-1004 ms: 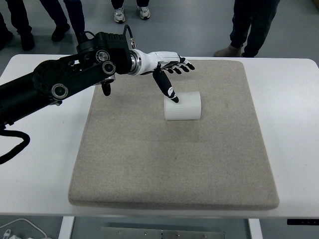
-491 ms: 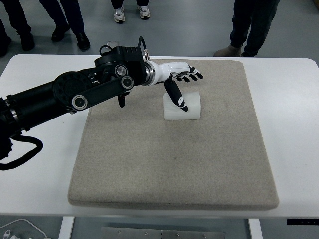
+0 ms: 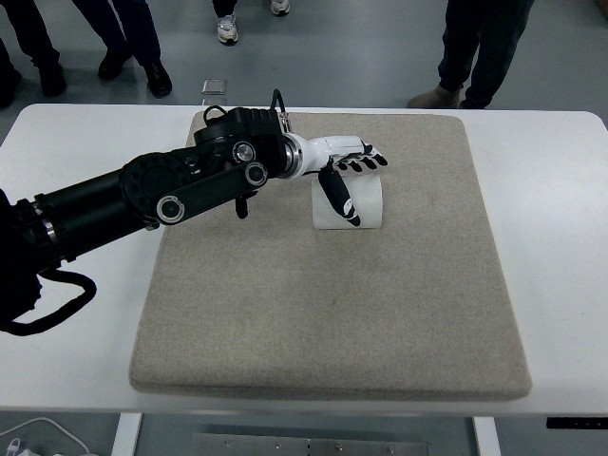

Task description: Upright white cup

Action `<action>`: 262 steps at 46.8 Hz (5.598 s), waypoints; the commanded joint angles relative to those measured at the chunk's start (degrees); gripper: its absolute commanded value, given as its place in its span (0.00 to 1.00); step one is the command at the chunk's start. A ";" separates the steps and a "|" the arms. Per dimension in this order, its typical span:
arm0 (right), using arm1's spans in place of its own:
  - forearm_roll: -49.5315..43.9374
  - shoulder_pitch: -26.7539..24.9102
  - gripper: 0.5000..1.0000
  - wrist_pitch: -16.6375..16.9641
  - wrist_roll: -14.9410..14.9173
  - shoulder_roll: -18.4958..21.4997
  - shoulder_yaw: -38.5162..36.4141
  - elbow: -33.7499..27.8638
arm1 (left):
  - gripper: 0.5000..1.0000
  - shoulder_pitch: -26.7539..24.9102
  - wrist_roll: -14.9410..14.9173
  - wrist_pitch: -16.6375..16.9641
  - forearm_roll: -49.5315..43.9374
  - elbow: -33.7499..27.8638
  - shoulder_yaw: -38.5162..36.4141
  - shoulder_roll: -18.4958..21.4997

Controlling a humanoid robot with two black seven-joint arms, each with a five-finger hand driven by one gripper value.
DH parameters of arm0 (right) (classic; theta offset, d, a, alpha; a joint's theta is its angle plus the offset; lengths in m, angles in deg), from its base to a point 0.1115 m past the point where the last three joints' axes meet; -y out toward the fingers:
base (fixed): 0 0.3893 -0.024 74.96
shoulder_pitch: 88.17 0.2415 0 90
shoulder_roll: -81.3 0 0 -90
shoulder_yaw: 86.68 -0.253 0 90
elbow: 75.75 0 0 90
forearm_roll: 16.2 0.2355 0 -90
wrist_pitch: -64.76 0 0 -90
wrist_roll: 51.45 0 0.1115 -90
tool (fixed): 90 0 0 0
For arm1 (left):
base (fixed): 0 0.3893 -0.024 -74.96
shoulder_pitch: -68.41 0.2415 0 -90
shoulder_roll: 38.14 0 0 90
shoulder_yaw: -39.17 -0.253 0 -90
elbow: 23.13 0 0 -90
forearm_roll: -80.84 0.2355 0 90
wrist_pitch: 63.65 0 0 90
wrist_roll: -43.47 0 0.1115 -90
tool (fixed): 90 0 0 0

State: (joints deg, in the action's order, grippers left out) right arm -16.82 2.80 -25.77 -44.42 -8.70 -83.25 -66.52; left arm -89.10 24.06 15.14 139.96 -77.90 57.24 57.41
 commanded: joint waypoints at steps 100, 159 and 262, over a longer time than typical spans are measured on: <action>0.00 0.00 0.86 0.00 0.00 0.00 0.00 0.00 | 0.02 -0.34 3.25 -3.73 -12.89 8.53 8.73 0.60; 0.00 0.00 0.86 0.00 0.00 0.00 0.00 0.00 | 0.03 8.44 50.70 -15.68 -20.98 21.02 13.13 9.83; 0.09 -0.18 0.86 0.44 0.00 0.00 -0.09 0.00 | 0.05 14.24 54.42 0.75 -24.49 32.00 0.13 1.22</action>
State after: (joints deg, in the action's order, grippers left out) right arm -16.73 2.62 -25.32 -44.42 -8.70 -83.34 -66.52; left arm -74.86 78.47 15.18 115.46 -45.87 57.97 58.87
